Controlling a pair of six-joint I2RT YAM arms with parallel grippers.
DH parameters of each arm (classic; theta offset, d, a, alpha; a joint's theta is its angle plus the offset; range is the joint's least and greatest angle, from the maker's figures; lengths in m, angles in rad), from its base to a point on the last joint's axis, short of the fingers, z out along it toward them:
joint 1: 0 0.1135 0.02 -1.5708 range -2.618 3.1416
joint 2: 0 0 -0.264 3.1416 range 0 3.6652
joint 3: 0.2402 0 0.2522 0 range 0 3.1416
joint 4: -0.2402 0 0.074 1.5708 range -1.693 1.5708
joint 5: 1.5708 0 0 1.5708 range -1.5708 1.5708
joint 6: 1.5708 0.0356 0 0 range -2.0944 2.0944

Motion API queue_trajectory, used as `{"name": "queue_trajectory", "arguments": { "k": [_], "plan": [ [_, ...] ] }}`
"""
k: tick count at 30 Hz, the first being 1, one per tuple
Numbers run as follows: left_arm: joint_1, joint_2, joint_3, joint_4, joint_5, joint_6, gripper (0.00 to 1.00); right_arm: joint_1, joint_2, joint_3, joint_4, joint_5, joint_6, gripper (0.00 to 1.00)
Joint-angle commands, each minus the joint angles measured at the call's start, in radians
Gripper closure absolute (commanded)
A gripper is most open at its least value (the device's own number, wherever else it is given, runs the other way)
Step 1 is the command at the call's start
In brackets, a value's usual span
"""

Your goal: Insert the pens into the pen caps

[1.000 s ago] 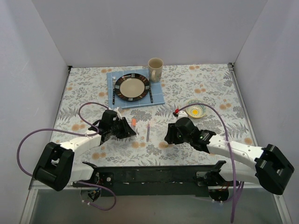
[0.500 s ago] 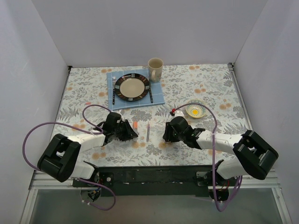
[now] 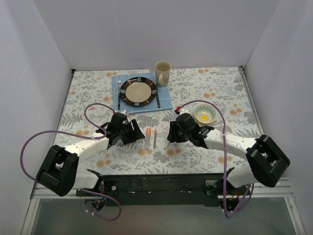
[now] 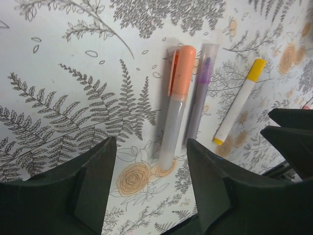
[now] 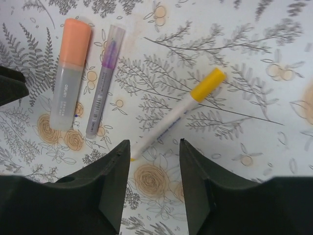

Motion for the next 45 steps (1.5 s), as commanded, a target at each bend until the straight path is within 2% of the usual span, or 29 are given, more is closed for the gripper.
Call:
{"name": "queue_trajectory", "arguments": {
  "k": [1, 2, 3, 6, 9, 10, 12, 13, 16, 19, 21, 26, 39, 43, 45],
  "plan": [
    [-0.002, -0.097, 0.121, -0.127, -0.051, 0.081, 0.38, -0.083, -0.153, 0.029, -0.226, 0.106, -0.005, 0.47],
    [-0.003, -0.130, 0.138, -0.150, -0.049, 0.106, 0.34, -0.106, -0.205, 0.034, -0.254, 0.123, -0.008, 0.47],
    [-0.002, -0.150, 0.152, -0.155, -0.043, 0.116, 0.17, -0.129, -0.228, 0.051, -0.275, 0.140, -0.026, 0.47],
    [-0.002, -0.207, 0.195, -0.164, -0.035, 0.182, 0.03, -0.245, -0.295, 0.084, -0.353, 0.253, -0.061, 0.46],
    [-0.002, -0.245, 0.199, -0.162, -0.040, 0.201, 0.02, -0.405, -0.311, 0.107, -0.380, 0.319, -0.130, 0.44],
    [-0.003, -0.252, 0.193, -0.161, -0.029, 0.199, 0.02, -0.499, -0.305, 0.107, -0.381, 0.301, -0.159, 0.43],
    [-0.002, -0.250, 0.183, -0.161, 0.000, 0.201, 0.02, -0.598, -0.299, 0.098, -0.373, 0.249, -0.172, 0.43],
    [-0.002, -0.252, 0.181, -0.167, 0.008, 0.199, 0.02, -0.706, -0.296, 0.079, -0.377, 0.159, -0.161, 0.41],
    [-0.002, -0.253, 0.195, -0.198, -0.011, 0.199, 0.02, -0.893, -0.325, 0.003, -0.335, -0.020, -0.043, 0.41],
    [-0.002, -0.266, 0.201, -0.202, -0.015, 0.181, 0.02, -0.971, -0.340, -0.098, -0.317, -0.020, 0.096, 0.42],
    [-0.008, -0.259, 0.201, -0.202, -0.018, 0.175, 0.02, -0.985, -0.336, -0.133, -0.347, 0.009, 0.182, 0.42],
    [-0.044, -0.270, 0.199, -0.216, -0.073, 0.170, 0.02, -0.986, -0.332, -0.164, -0.376, 0.103, 0.276, 0.44],
    [-0.046, -0.299, 0.201, -0.233, -0.152, 0.150, 0.02, -0.986, -0.194, -0.115, -0.443, 0.168, 0.270, 0.50],
    [-0.029, -0.301, 0.199, -0.233, -0.166, 0.149, 0.02, -0.986, -0.144, -0.144, -0.410, 0.160, 0.255, 0.60],
    [-0.020, -0.299, 0.201, -0.233, -0.175, 0.147, 0.02, -0.986, -0.115, -0.138, -0.427, 0.163, 0.235, 0.62]
  ]
}}
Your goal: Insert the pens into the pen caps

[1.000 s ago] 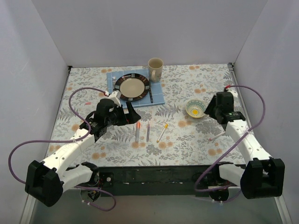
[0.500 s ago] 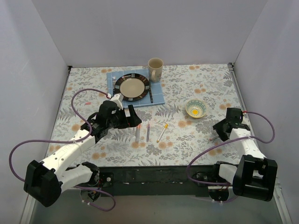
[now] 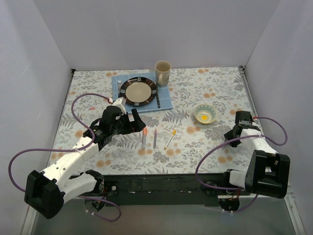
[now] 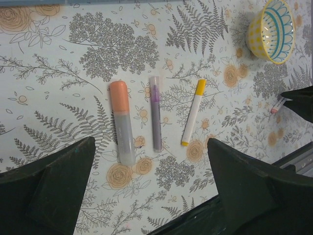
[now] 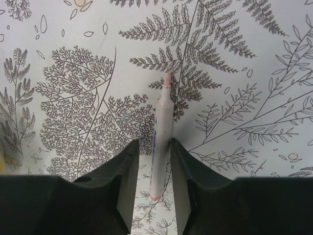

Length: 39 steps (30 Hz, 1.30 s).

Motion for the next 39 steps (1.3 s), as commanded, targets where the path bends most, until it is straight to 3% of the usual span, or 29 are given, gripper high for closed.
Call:
{"name": "queue_trajectory", "arguments": {
  "k": [1, 7, 12, 16, 20, 24, 28, 39],
  "plan": [
    [0.031, -0.027, 0.020, -0.008, -0.042, -0.006, 0.02, -0.004, 0.108, -0.002, -0.032, 0.025, -0.023, 0.62],
    [0.135, -0.055, -0.008, 0.035, 0.047, -0.047, 0.02, -0.004, 0.237, 0.047, -0.077, -0.009, -0.094, 0.69],
    [0.150, -0.064, -0.019, 0.044, 0.043, -0.043, 0.02, 0.000, 0.349, 0.065, -0.070, -0.049, -0.143, 0.74],
    [0.152, -0.052, -0.005, 0.037, 0.040, -0.032, 0.02, 0.052, 0.396, 0.093, -0.064, -0.075, -0.216, 0.99],
    [0.150, -0.044, -0.003, 0.038, 0.066, -0.029, 0.02, 0.207, 0.417, 0.113, -0.084, -0.098, -0.256, 0.99],
    [0.150, -0.033, 0.003, 0.044, 0.095, -0.015, 0.02, 0.409, 0.356, 0.110, -0.087, -0.115, -0.250, 0.99],
    [0.150, -0.024, -0.002, 0.078, 0.155, -0.004, 0.06, 0.529, 0.284, 0.102, -0.067, -0.168, -0.258, 0.99],
    [0.149, 0.091, -0.057, 0.273, 0.484, -0.147, 0.21, 0.840, 0.048, 0.164, 0.024, -0.113, -0.336, 0.99]
  ]
}}
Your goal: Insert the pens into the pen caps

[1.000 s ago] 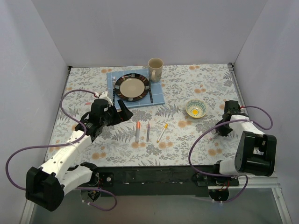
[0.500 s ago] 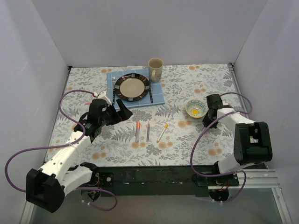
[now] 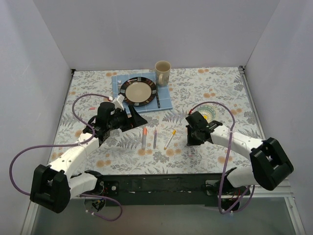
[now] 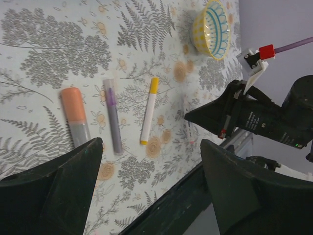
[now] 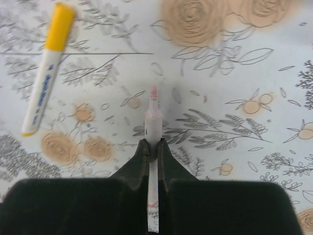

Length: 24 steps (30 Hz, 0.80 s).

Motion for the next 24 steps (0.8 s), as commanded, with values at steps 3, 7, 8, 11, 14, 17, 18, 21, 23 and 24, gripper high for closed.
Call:
{"name": "queue_trajectory", "arguments": {
  "k": [3, 7, 8, 11, 14, 17, 18, 21, 23, 24],
  "plan": [
    [-0.005, 0.080, -0.042, 0.247, 0.220, -0.084, 0.24, 0.119, -0.170, 0.008, 0.129, -0.005, -0.105, 0.99],
    [-0.057, 0.142, -0.031, 0.346, 0.257, -0.100, 0.26, 0.142, -0.253, -0.015, 0.272, -0.066, -0.139, 0.99],
    [-0.071, 0.150, -0.028, 0.366, 0.252, -0.104, 0.27, 0.148, -0.281, -0.033, 0.303, -0.079, -0.140, 0.99],
    [-0.118, 0.185, -0.025, 0.449, 0.245, -0.133, 0.28, 0.156, -0.313, -0.044, 0.396, -0.123, -0.139, 0.99],
    [-0.155, 0.223, -0.011, 0.489, 0.236, -0.138, 0.29, 0.168, -0.327, -0.048, 0.449, -0.155, -0.133, 0.99],
    [-0.187, 0.255, 0.007, 0.515, 0.223, -0.140, 0.28, 0.180, -0.327, -0.042, 0.484, -0.175, -0.125, 0.99],
    [-0.203, 0.263, 0.020, 0.517, 0.217, -0.138, 0.28, 0.185, -0.327, -0.039, 0.489, -0.176, -0.125, 0.99],
    [-0.226, 0.298, 0.033, 0.520, 0.199, -0.140, 0.28, 0.194, -0.332, -0.036, 0.504, -0.179, -0.126, 0.99],
    [-0.236, 0.311, 0.043, 0.532, 0.196, -0.141, 0.29, 0.199, -0.332, -0.035, 0.506, -0.179, -0.125, 0.99],
    [-0.249, 0.326, 0.047, 0.536, 0.191, -0.141, 0.30, 0.199, -0.332, -0.035, 0.506, -0.177, -0.125, 0.99]
  ]
}}
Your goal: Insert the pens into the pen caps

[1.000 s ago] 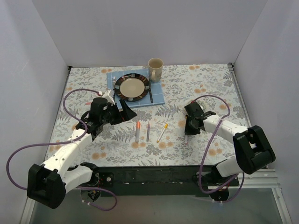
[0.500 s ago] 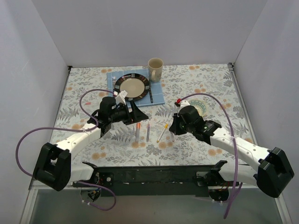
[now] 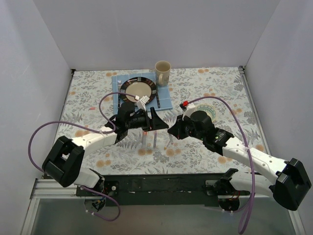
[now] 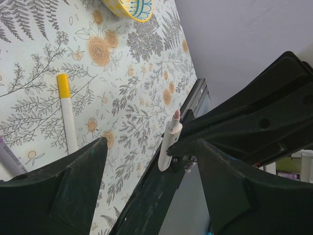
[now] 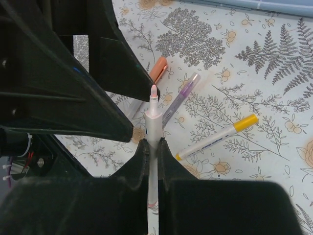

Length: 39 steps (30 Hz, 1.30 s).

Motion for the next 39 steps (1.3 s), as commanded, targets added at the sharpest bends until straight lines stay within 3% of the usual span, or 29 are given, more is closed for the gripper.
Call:
{"name": "queue_trajectory", "arguments": {
  "k": [1, 7, 9, 10, 11, 14, 15, 18, 26, 34, 36, 38, 39],
  "plan": [
    [-0.035, 0.026, 0.054, 0.050, -0.020, 0.002, 0.31, 0.012, -0.017, 0.005, 0.073, -0.016, -0.007, 0.99],
    [-0.068, 0.072, 0.066, 0.051, -0.030, 0.002, 0.39, 0.015, -0.017, -0.001, 0.090, -0.015, -0.004, 0.99],
    [-0.075, 0.079, 0.069, 0.053, -0.030, 0.001, 0.47, 0.018, -0.020, -0.006, 0.099, -0.021, 0.004, 0.99],
    [-0.075, 0.083, 0.069, 0.054, -0.020, 0.001, 0.53, 0.020, -0.020, -0.007, 0.101, -0.022, 0.005, 0.99],
    [-0.076, 0.086, 0.074, 0.056, -0.014, 0.001, 0.72, 0.021, -0.020, -0.009, 0.102, -0.025, 0.010, 0.99],
    [-0.076, 0.077, 0.074, 0.050, -0.012, 0.005, 0.98, 0.021, -0.026, -0.015, 0.104, -0.048, 0.021, 0.96],
    [-0.076, 0.075, 0.076, 0.044, -0.010, 0.008, 1.00, 0.021, -0.026, -0.018, 0.101, -0.056, 0.027, 0.79],
    [-0.076, 0.060, 0.086, 0.025, 0.000, 0.025, 1.00, 0.021, -0.026, -0.039, 0.090, -0.094, 0.030, 0.67],
    [-0.076, 0.057, 0.088, 0.039, 0.019, 0.012, 1.00, 0.021, 0.003, -0.076, 0.108, -0.153, 0.047, 0.56],
    [-0.076, 0.060, 0.082, 0.070, 0.037, -0.028, 1.00, 0.023, 0.027, -0.112, 0.162, -0.192, 0.067, 0.59],
    [-0.076, 0.062, 0.080, 0.080, 0.039, -0.038, 1.00, 0.023, 0.030, -0.119, 0.176, -0.202, 0.073, 0.72],
    [-0.076, 0.065, 0.086, 0.067, 0.028, -0.038, 1.00, 0.024, 0.021, -0.133, 0.182, -0.188, 0.074, 0.98],
    [-0.076, 0.065, 0.089, 0.061, 0.028, -0.035, 1.00, 0.026, 0.011, -0.144, 0.199, -0.177, 0.082, 0.99]
  ]
}}
